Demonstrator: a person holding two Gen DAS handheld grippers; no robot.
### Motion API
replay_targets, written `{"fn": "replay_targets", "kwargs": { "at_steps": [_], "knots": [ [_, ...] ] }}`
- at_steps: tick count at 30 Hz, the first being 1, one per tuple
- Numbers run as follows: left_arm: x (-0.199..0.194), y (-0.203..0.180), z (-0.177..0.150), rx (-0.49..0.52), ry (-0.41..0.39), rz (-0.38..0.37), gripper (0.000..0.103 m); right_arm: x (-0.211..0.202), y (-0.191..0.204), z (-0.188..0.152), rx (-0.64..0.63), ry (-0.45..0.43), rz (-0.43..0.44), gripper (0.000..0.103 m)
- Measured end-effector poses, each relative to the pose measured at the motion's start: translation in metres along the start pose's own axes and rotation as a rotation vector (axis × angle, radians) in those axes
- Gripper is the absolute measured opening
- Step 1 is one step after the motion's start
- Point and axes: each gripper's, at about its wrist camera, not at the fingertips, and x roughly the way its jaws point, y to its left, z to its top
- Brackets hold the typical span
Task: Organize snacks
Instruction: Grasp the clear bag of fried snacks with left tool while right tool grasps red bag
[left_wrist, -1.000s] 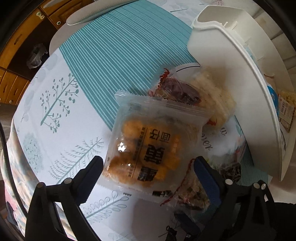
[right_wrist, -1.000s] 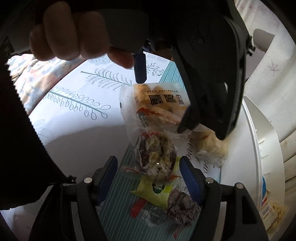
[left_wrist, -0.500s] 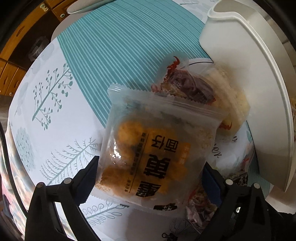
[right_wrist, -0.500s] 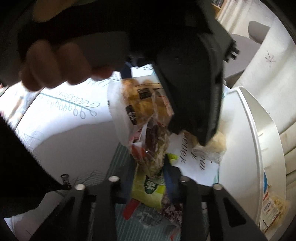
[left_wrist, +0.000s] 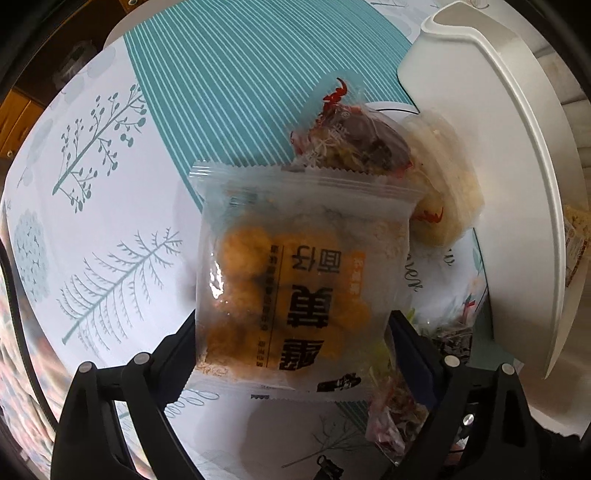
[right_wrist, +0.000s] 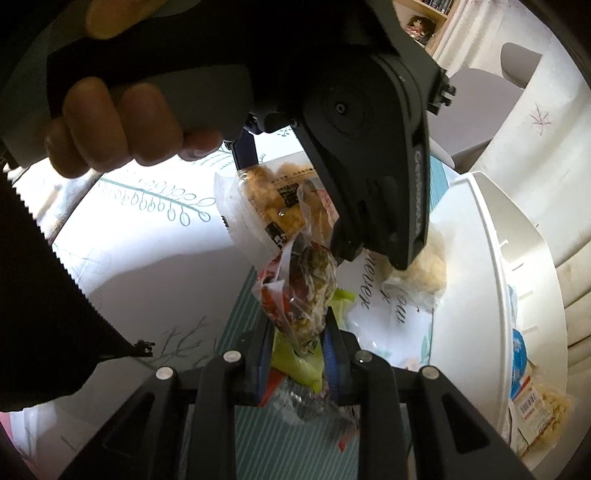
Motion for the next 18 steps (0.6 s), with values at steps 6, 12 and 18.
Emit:
{"fn": "replay_targets", "kwargs": {
  "at_steps": [6, 12, 18],
  "knots": [
    [-0.007, 0.01, 0.004, -0.06, -0.023, 0.006, 0.094, -0.013, 0.009, -0.01, 0.001, 0.011, -0.001, 0.024],
    [-0.008, 0.016, 0.003, -0.084, -0.033, 0.007, 0.086, -0.029, 0.012, -0.027, 0.005, 0.029, -0.004, 0.024],
    [-0.005, 0.037, -0.024, -0.13, 0.02, 0.049, 0.075, -0.042, 0.02, -0.041, 0.025, 0.05, 0.009, 0.024]
  ]
}}
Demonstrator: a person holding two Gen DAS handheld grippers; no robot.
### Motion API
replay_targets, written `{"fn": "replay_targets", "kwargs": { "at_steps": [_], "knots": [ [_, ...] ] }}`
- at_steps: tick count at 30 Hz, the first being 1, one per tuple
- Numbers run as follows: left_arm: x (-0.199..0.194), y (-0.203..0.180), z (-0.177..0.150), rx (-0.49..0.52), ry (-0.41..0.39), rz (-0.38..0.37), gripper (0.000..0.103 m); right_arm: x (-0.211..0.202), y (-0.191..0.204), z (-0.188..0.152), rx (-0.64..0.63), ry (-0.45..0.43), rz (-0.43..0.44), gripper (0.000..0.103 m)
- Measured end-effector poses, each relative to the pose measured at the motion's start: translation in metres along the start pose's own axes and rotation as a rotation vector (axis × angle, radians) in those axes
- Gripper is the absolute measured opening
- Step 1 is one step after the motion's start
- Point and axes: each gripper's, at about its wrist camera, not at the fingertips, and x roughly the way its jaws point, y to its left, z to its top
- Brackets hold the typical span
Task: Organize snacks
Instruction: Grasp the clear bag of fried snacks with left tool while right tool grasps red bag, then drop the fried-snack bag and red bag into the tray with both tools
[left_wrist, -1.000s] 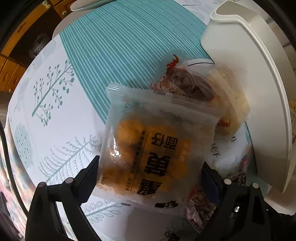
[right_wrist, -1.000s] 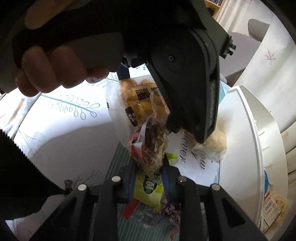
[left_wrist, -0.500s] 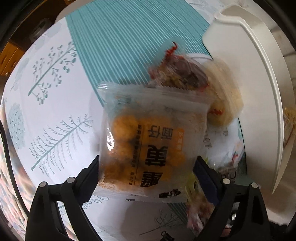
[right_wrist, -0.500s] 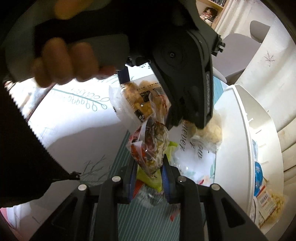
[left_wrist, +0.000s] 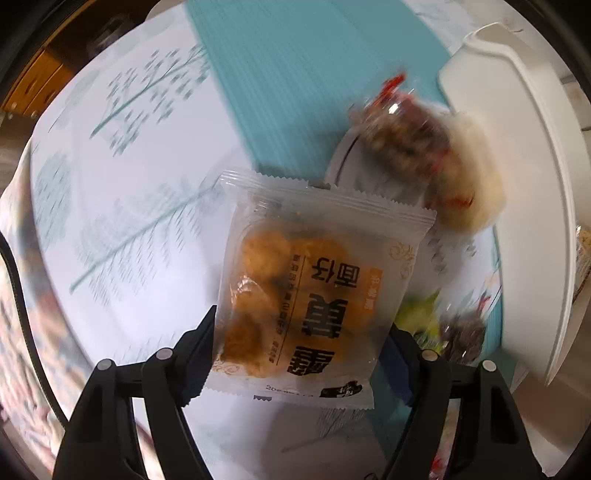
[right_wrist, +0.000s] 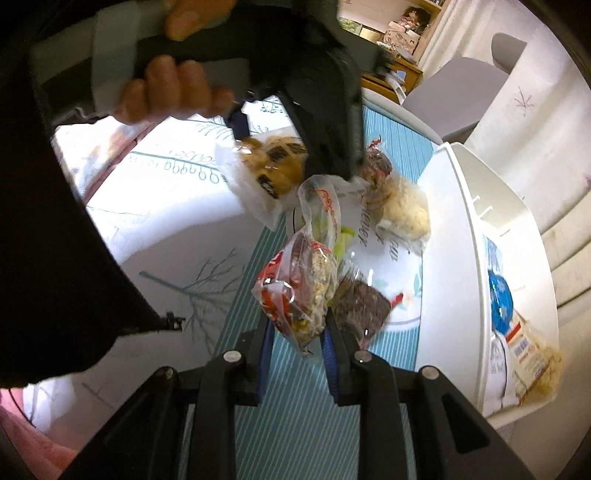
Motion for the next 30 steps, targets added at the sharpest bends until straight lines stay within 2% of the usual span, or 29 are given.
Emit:
{"fn": "replay_targets", "kwargs": {
  "at_steps": [5, 13, 20, 30],
  "knots": [
    [-0.008, 0.016, -0.03, -0.026, 0.016, 0.031, 0.075, -0.009, -0.006, -0.002, 0.045, 0.017, 0.029, 0.024],
    [-0.024, 0.044, -0.091, -0.095, 0.034, -0.004, 0.075, -0.041, -0.011, 0.01, 0.043, -0.025, 0.018, 0.025],
    [-0.051, 0.049, -0.143, -0.087, -0.011, -0.051, 0.075, -0.055, -0.03, 0.019, 0.039, -0.043, 0.005, 0.025],
    [-0.128, -0.021, -0.157, -0.131, -0.149, -0.06, 0.075, -0.077, -0.08, 0.023, 0.068, -0.063, -0.002, 0.025]
  ]
}}
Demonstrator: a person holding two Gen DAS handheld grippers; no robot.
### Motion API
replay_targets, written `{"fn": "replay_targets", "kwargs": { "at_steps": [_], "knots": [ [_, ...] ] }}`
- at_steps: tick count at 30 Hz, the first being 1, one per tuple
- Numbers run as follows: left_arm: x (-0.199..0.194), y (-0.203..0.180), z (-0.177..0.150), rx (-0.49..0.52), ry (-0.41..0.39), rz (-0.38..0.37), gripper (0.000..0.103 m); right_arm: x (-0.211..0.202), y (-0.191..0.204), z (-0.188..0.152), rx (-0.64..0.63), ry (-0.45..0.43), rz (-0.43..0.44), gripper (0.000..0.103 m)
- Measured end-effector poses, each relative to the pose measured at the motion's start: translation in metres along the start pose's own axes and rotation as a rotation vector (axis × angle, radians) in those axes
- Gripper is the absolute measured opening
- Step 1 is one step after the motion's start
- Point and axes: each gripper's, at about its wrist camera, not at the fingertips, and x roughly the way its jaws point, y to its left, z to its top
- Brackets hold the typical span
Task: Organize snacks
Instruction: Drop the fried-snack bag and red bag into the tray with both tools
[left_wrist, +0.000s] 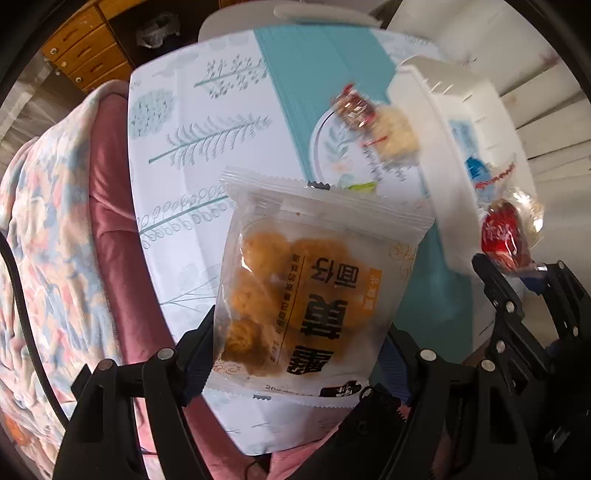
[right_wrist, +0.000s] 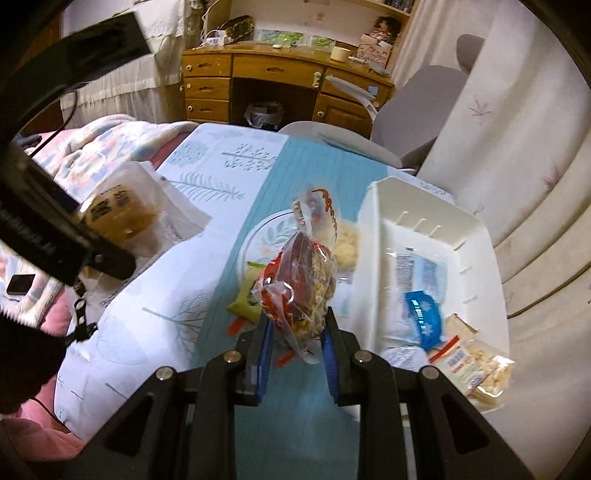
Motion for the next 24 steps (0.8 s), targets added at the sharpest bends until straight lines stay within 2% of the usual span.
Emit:
{"fn": "replay_targets", "kwargs": {
  "at_steps": [3, 7, 10, 12, 20, 24],
  "knots": [
    [-0.011, -0.022, -0.004, -0.012, -0.046, -0.027, 0.076, -0.004, -0.022, -0.001, 0.028, -0.01, 0.003, 0.025],
    [-0.02, -0.057, -0.011, -0.011, -0.119, -0.022, 0.076, -0.009, -0.056, -0.006, 0.058, -0.02, 0.004, 0.025],
    [-0.022, -0.083, -0.014, -0.033, -0.166, -0.065, 0.076, -0.01, -0.08, -0.013, 0.055, -0.019, 0.016, 0.025],
    [-0.021, -0.102, -0.015, -0.046, -0.184, -0.1, 0.076, -0.011, -0.094, -0.017, 0.043, -0.019, 0.026, 0.025],
    [-0.009, -0.177, -0.005, -0.055, -0.241, -0.159, 0.076, -0.01, -0.149, -0.032, -0.016, -0.031, 0.05, 0.025],
    [-0.001, -0.205, 0.004, -0.073, -0.254, -0.158, 0.076, -0.009, -0.175, -0.038, -0.036, -0.033, 0.052, 0.025]
  ]
}}
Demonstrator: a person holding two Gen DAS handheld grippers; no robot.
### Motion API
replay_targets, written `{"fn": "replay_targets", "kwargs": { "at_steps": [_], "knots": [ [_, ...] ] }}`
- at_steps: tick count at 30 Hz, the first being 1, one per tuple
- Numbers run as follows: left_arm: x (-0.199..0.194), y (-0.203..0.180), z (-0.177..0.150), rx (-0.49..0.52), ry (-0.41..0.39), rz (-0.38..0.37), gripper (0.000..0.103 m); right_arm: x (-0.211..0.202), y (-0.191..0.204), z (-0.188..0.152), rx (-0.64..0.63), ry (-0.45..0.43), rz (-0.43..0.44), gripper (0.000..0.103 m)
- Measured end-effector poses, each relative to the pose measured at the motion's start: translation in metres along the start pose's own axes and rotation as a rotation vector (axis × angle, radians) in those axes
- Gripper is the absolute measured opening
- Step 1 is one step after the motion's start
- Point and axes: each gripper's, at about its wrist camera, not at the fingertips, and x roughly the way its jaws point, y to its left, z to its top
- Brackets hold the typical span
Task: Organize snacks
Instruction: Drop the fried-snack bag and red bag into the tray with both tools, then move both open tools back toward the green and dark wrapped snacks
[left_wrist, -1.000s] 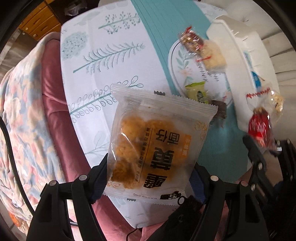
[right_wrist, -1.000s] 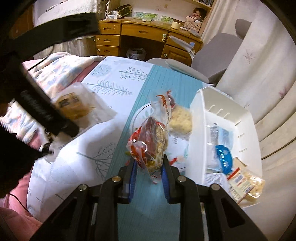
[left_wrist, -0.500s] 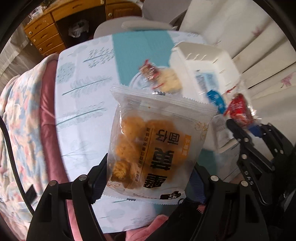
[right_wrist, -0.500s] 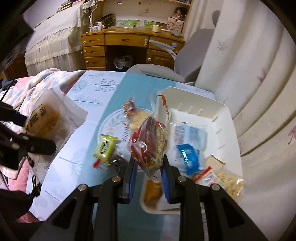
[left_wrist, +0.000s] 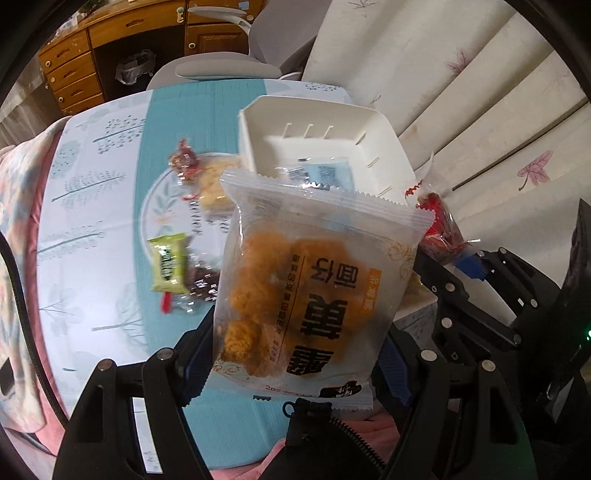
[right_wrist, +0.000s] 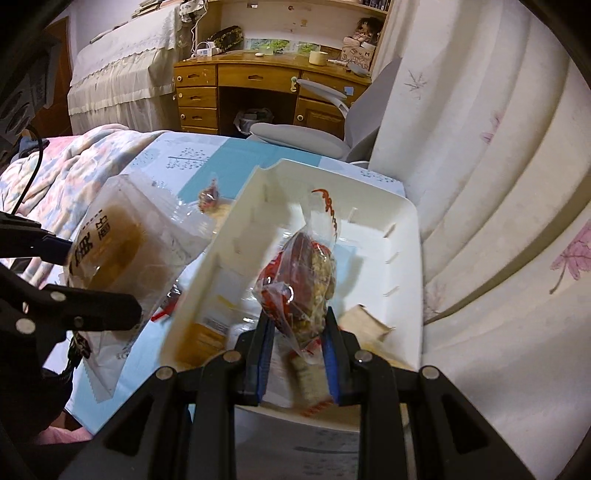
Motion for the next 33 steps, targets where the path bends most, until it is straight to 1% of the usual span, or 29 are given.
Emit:
{"fn": "replay_targets", "kwargs": {
  "at_steps": [3, 6, 11, 12, 13, 14, 16, 18, 19, 22, 25, 33],
  "knots": [
    [0.005, -0.013, 0.004, -0.004, -0.016, -0.004, 0.076, 0.001, -0.017, -0.003, -0.014, -0.003, -0.004, 0.025],
    [0.01, -0.024, 0.009, -0.02, -0.044, 0.011, 0.076, 0.004, -0.031, -0.005, -0.021, -0.001, -0.003, 0.025],
    [0.015, -0.039, 0.016, -0.046, -0.092, 0.077, 0.077, 0.009, -0.046, -0.006, -0.036, -0.001, -0.01, 0.025],
    [0.016, -0.039, 0.017, -0.052, -0.1, 0.084, 0.081, 0.009, -0.048, -0.006, -0.031, -0.002, -0.004, 0.025],
    [0.015, -0.04, 0.017, -0.064, -0.115, 0.092, 0.084, 0.009, -0.051, -0.005, -0.017, -0.002, 0.01, 0.026],
    [0.014, -0.04, 0.017, -0.073, -0.13, 0.098, 0.085, 0.01, -0.054, -0.006, -0.008, 0.001, 0.022, 0.027],
    [0.011, -0.039, 0.018, -0.089, -0.152, 0.09, 0.085, 0.012, -0.058, -0.006, 0.006, 0.01, 0.047, 0.036],
    [0.007, -0.039, 0.018, -0.101, -0.173, 0.083, 0.085, 0.013, -0.059, -0.008, 0.011, 0.01, 0.066, 0.049],
    [0.006, -0.038, 0.018, -0.103, -0.181, 0.086, 0.085, 0.013, -0.059, -0.009, 0.011, 0.009, 0.07, 0.05],
    [0.001, -0.039, 0.018, -0.106, -0.205, 0.097, 0.085, 0.014, -0.059, -0.009, 0.012, 0.013, 0.084, 0.051],
    [0.0, -0.038, 0.017, -0.111, -0.208, 0.106, 0.085, 0.014, -0.058, -0.011, 0.027, 0.02, 0.101, 0.051],
    [-0.007, -0.028, 0.008, -0.118, -0.216, 0.124, 0.085, 0.019, -0.054, -0.013, 0.11, 0.061, 0.153, 0.051]
  ]
}}
